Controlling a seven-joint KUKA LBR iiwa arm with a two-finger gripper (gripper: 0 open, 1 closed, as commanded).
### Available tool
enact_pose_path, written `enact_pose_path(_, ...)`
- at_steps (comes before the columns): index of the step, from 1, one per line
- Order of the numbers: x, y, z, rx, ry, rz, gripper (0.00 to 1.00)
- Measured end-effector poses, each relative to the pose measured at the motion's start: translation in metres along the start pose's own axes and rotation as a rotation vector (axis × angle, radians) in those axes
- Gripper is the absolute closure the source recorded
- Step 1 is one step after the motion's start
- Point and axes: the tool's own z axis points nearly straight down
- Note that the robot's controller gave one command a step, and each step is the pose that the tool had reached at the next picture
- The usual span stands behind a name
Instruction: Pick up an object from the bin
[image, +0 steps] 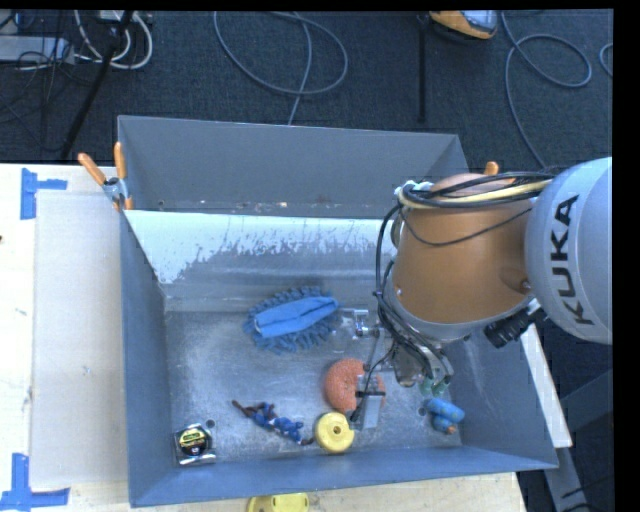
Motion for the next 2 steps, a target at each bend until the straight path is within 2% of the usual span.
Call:
enact_pose_path(1, -0.001, -0.001, -0.004, -0.001, -0.007, 0.003, 0.0)
enact_pose_path(2, -0.014, 0.0, 0.034, 0.0, -0.012, -0.079, 0.0)
